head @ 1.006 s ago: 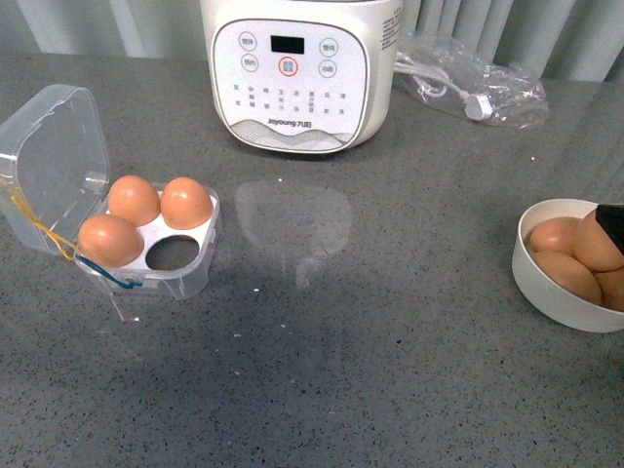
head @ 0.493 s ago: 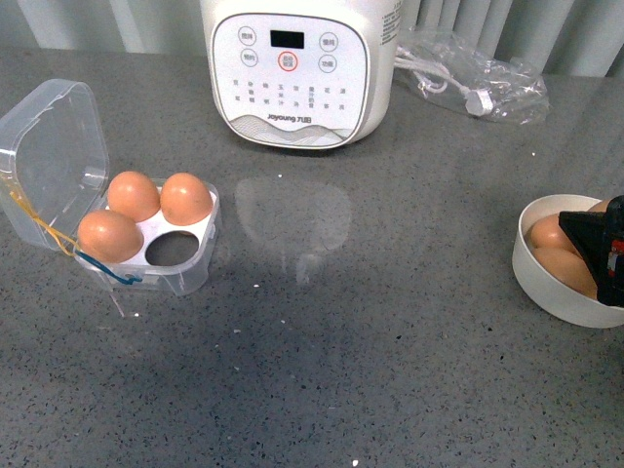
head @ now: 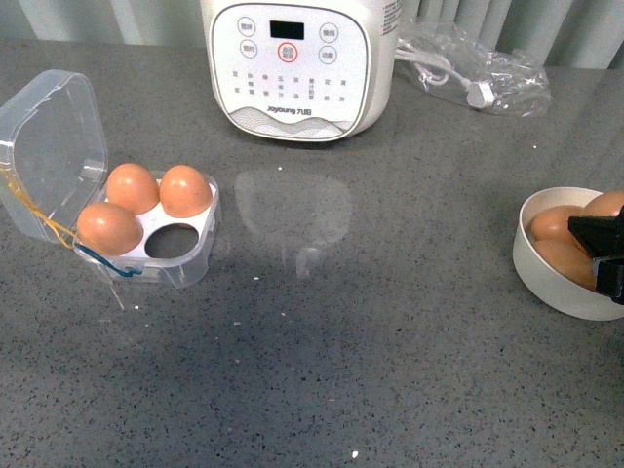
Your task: Put egg into box
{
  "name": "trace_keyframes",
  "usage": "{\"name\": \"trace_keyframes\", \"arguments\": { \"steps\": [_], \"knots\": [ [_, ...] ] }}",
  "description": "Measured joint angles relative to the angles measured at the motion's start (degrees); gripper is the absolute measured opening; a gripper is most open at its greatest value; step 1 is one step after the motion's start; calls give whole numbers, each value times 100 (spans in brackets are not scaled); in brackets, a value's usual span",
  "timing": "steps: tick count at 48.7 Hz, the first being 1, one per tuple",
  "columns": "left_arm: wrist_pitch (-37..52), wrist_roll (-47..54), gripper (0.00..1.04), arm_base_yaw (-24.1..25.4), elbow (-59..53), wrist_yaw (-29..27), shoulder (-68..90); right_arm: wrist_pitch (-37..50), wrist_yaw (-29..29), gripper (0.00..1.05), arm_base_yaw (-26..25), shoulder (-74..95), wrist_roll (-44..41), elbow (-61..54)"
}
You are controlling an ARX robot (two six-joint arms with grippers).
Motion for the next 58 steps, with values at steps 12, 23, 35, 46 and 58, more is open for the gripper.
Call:
{"name": "trace_keyframes", "arguments": {
  "steps": [12, 23, 35, 46, 58],
  "knots": [
    [0, 0, 98, 0, 0, 0, 0, 28, 46, 42, 22, -302, -216, -17],
    [0, 0, 98, 0, 0, 0, 0, -640, -706, 42, -136, -1475, -282, 39],
    [0, 2, 98, 0, 0, 0, 0, -1235, -1674, 42, 496, -1351, -50, 1113],
    [0, 0, 98, 0, 0, 0, 0, -1185, -2529, 42, 1460, 66, -164, 2420],
    [0, 2, 98, 0, 0, 0, 0, -1696, -3182, 42, 2277, 1152, -424, 3412]
  ]
}}
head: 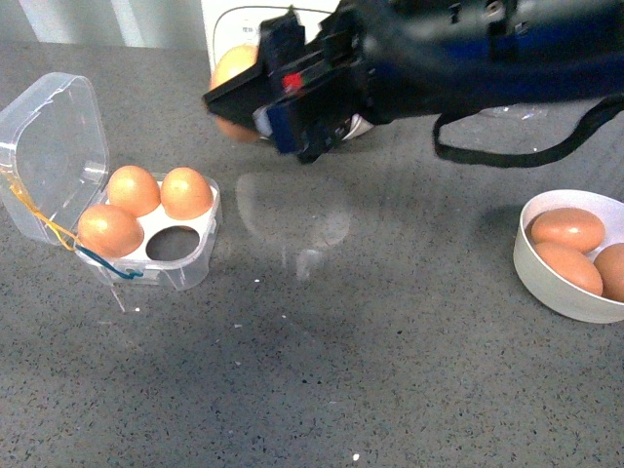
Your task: Put egg into box
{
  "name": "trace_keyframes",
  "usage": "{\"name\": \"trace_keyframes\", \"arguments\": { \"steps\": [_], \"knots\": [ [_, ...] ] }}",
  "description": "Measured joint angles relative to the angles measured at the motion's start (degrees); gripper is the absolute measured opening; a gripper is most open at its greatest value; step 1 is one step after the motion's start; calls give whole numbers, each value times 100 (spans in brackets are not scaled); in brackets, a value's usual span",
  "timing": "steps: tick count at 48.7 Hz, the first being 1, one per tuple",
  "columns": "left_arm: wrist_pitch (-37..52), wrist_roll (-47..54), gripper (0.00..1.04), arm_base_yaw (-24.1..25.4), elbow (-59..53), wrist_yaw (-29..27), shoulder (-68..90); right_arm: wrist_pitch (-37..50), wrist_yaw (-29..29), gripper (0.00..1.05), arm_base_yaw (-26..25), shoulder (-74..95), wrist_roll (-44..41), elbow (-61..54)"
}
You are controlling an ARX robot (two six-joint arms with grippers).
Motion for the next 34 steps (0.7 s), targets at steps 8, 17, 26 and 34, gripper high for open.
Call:
{"name": "trace_keyframes", "arguments": {
  "steps": [8, 17, 26, 34],
  "knots": [
    [0, -2, 98, 0, 0, 0, 0, -407, -195, 42, 367, 380, -330, 345],
    [0, -2, 98, 0, 0, 0, 0, -715, -238, 42, 413, 632, -579, 586],
    [0, -2, 98, 0, 0, 0, 0, -953, -374, 42, 411, 973, -809, 833],
    [0, -2, 98, 0, 0, 0, 0, -1036, -636, 42, 424, 1130, -927, 1047]
  ]
}}
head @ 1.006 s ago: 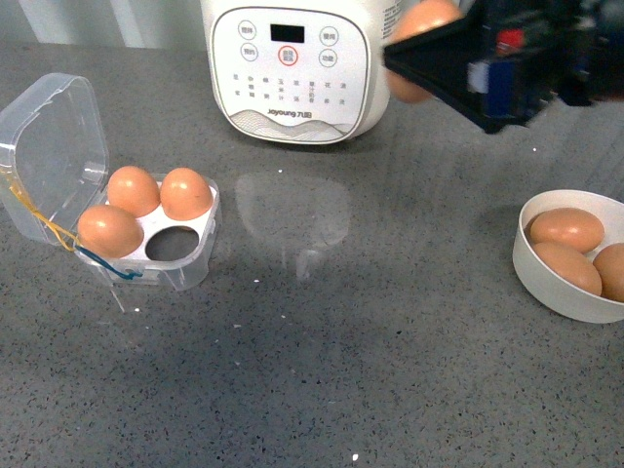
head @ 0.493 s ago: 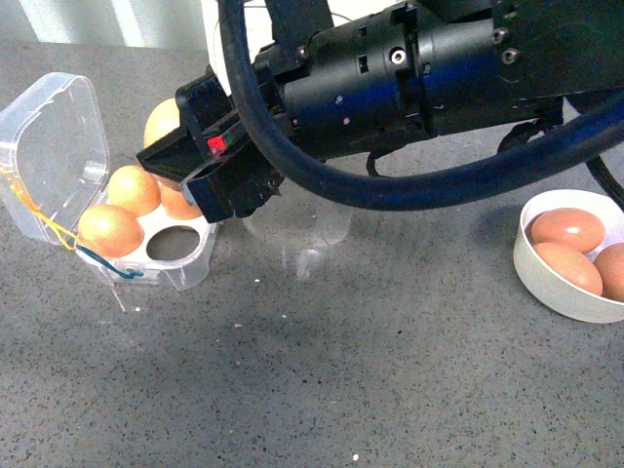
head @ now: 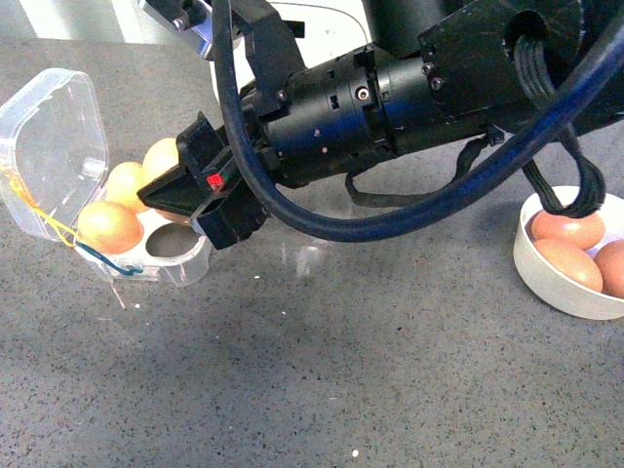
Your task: Put egg into box
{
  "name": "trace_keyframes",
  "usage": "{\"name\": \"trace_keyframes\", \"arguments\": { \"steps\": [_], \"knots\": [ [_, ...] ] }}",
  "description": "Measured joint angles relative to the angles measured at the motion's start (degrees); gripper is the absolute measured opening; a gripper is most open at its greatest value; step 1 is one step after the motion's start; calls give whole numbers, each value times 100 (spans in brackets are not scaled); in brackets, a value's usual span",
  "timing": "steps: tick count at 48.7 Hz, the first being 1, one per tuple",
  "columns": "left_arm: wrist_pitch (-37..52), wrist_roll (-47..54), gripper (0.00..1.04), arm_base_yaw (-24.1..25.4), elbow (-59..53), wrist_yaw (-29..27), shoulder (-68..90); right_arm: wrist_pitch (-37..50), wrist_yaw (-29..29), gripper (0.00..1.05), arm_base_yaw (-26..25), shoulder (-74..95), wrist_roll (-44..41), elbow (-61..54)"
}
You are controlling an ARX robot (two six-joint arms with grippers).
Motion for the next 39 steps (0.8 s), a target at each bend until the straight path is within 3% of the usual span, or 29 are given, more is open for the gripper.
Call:
{"name": "trace_keyframes", "arguments": {
  "steps": [39],
  "knots": [
    [0, 0, 98, 0, 0, 0, 0, -203, -313, 42, 74, 745, -61, 925]
  ]
}}
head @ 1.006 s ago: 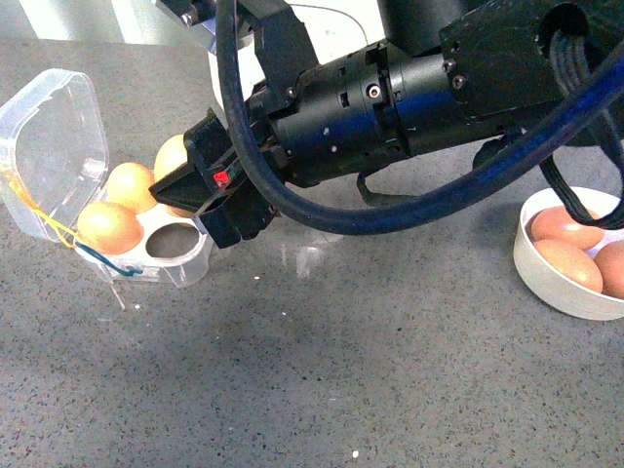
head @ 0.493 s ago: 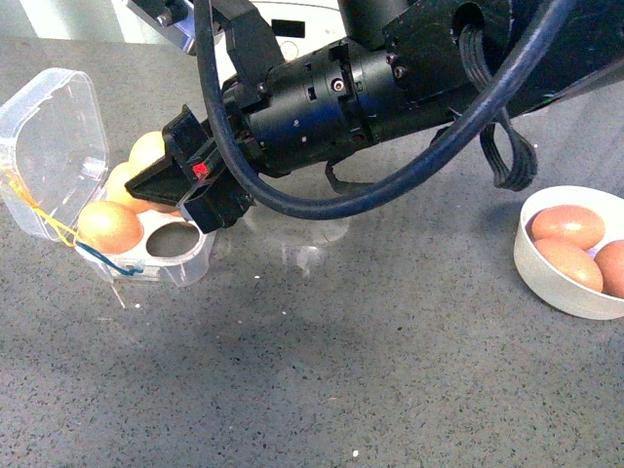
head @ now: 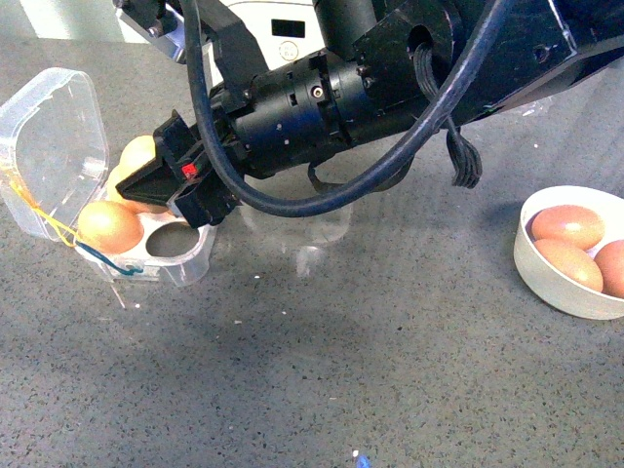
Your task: Put egg into box
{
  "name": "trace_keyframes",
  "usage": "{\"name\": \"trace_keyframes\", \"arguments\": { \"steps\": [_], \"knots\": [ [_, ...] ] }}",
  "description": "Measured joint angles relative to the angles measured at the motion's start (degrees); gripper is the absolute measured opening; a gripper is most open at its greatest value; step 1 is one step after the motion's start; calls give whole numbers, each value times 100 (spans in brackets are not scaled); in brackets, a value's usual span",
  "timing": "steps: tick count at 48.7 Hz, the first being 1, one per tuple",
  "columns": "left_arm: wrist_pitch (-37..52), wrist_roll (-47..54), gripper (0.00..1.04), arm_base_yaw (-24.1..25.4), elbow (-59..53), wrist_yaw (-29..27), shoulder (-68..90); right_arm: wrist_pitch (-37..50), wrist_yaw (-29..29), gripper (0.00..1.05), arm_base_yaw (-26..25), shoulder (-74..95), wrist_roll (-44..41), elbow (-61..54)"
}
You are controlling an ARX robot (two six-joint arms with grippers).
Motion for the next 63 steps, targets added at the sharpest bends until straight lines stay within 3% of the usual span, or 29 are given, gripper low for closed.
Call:
{"name": "trace_keyframes", "arguments": {
  "steps": [11, 19, 28, 35, 41, 46, 47, 51, 53, 55, 59, 63],
  "knots": [
    [0, 2, 98, 0, 0, -2, 0, 131, 28, 69, 13, 0, 160, -2],
    [0, 0, 98, 0, 0, 0, 0, 289, 122, 99, 2, -146, 201, -221],
    [0, 0, 98, 0, 0, -2, 0, 807, 411, 97, -87, -918, 330, -925],
    [0, 0, 98, 0, 0, -2, 0, 1574, 1080, 97, -306, -1731, 713, -1738],
    [0, 0, 98, 0, 0, 0, 0, 2081, 2308, 97, -671, -2452, 1368, -2627],
    [0, 2, 98, 0, 0, 7, 0, 2087, 2461, 97, -780, -2494, 1598, -2761],
    [0, 2, 98, 0, 0, 4, 0, 2131, 2581, 97, -761, -2479, 1635, -2782],
    [0, 2, 98, 0, 0, 20, 0, 4035, 5375, 81, -562, -2396, 1718, -3491],
    [0, 0, 98, 0, 0, -13, -2, 4728, 6345, 72, -599, -2520, 1731, -3976],
    [0, 0, 98, -4, 0, -17, 0, 5077, 6948, 63, -758, -2763, 1740, -4391],
    [0, 0, 98, -4, 0, -15, -2, 5191, 7010, 52, -994, -3139, 1755, -4802],
    [0, 0, 98, -4, 0, 2, 0, 5211, 6832, 34, -1342, -3685, 1773, -5362]
  ]
}}
